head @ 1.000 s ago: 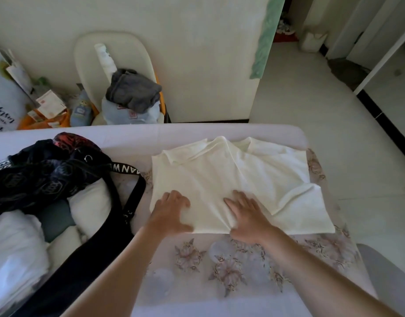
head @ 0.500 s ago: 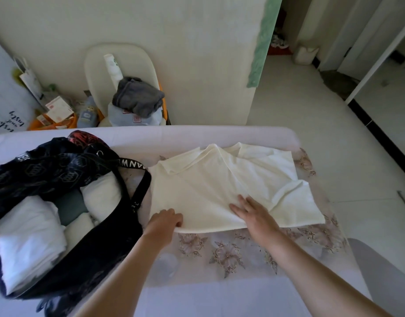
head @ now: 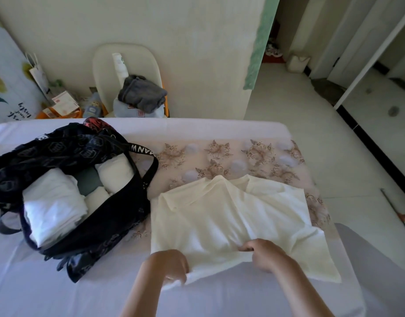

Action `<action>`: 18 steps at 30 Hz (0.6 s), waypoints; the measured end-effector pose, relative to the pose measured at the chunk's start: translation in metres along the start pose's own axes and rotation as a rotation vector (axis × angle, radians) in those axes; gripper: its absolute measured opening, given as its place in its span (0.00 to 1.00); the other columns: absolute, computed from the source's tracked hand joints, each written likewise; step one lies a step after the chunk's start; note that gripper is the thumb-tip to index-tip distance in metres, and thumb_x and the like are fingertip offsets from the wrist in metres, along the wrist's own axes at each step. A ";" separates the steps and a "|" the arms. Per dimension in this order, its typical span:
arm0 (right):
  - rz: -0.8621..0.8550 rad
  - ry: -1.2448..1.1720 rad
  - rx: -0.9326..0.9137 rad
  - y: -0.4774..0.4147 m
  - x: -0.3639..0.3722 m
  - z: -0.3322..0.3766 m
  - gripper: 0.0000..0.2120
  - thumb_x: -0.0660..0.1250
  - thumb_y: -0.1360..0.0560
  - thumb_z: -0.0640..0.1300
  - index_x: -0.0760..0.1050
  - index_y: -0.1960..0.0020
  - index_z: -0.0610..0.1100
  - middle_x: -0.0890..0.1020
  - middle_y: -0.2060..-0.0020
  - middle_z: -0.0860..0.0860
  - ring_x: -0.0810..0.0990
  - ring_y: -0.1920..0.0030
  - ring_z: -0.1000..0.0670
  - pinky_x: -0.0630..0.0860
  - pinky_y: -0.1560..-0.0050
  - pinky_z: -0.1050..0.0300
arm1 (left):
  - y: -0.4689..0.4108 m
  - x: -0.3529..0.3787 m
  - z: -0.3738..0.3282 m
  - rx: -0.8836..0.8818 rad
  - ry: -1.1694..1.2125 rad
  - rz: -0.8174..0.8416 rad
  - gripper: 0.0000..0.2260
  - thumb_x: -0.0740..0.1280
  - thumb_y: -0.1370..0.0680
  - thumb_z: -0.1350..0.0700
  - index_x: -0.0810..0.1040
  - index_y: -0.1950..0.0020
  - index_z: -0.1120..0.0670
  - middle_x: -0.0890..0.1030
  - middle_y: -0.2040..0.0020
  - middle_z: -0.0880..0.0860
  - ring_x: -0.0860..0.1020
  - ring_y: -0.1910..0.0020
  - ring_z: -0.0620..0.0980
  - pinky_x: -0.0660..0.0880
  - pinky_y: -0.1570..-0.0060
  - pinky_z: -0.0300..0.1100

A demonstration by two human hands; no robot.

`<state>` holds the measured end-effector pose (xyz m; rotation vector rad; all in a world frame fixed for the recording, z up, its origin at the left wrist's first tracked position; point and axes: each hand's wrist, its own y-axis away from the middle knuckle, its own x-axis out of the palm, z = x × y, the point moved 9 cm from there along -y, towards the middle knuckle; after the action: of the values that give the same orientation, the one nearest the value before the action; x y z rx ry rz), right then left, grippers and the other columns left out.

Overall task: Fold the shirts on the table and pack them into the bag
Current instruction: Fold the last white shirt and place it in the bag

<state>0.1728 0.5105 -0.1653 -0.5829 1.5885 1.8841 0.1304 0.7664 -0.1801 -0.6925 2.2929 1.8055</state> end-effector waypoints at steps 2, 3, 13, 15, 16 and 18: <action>0.167 0.023 0.018 0.004 -0.002 0.003 0.27 0.55 0.26 0.37 0.77 0.33 0.57 0.75 0.32 0.54 0.76 0.35 0.48 0.73 0.36 0.56 | -0.002 -0.009 -0.007 0.032 0.113 -0.061 0.06 0.69 0.25 0.53 0.82 0.49 0.44 0.82 0.58 0.44 0.81 0.57 0.46 0.77 0.52 0.37; 0.186 0.047 0.011 0.003 -0.009 0.009 0.22 0.57 0.26 0.40 0.79 0.37 0.51 0.78 0.35 0.51 0.78 0.38 0.47 0.74 0.37 0.55 | -0.006 -0.023 -0.008 0.045 0.175 -0.172 0.09 0.66 0.24 0.57 0.81 0.50 0.43 0.83 0.54 0.45 0.81 0.54 0.47 0.77 0.53 0.38; -0.578 0.142 -0.015 -0.070 -0.102 0.042 0.21 0.65 0.26 0.55 0.67 0.37 0.47 0.74 0.44 0.47 0.75 0.44 0.42 0.72 0.49 0.48 | -0.031 -0.136 -0.011 0.012 -0.315 -0.884 0.38 0.66 0.29 0.64 0.58 0.23 0.43 0.54 0.21 0.52 0.55 0.24 0.57 0.61 0.31 0.51; -0.578 0.214 0.027 -0.086 -0.104 0.031 0.24 0.68 0.28 0.54 0.69 0.36 0.47 0.76 0.46 0.46 0.77 0.47 0.42 0.72 0.52 0.48 | -0.036 -0.149 -0.004 0.008 -0.349 -0.972 0.35 0.71 0.33 0.64 0.69 0.28 0.46 0.67 0.27 0.53 0.68 0.33 0.59 0.71 0.42 0.53; -0.571 0.250 0.038 -0.092 -0.105 0.025 0.23 0.70 0.30 0.53 0.72 0.37 0.46 0.78 0.48 0.45 0.79 0.51 0.42 0.72 0.54 0.49 | -0.037 -0.157 -0.003 0.032 -0.368 -1.024 0.31 0.73 0.35 0.64 0.74 0.33 0.48 0.74 0.33 0.53 0.74 0.40 0.58 0.73 0.48 0.52; -0.594 0.320 0.010 -0.105 -0.111 0.021 0.19 0.76 0.37 0.47 0.79 0.47 0.44 0.80 0.58 0.45 0.80 0.61 0.41 0.74 0.59 0.50 | -0.041 -0.172 -0.002 0.110 -0.419 -1.132 0.19 0.74 0.36 0.64 0.81 0.46 0.50 0.81 0.47 0.51 0.78 0.52 0.57 0.72 0.52 0.50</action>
<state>0.3267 0.5235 -0.1621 -1.2448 1.3966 1.3803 0.3005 0.8028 -0.1493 -1.1248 1.2396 1.0970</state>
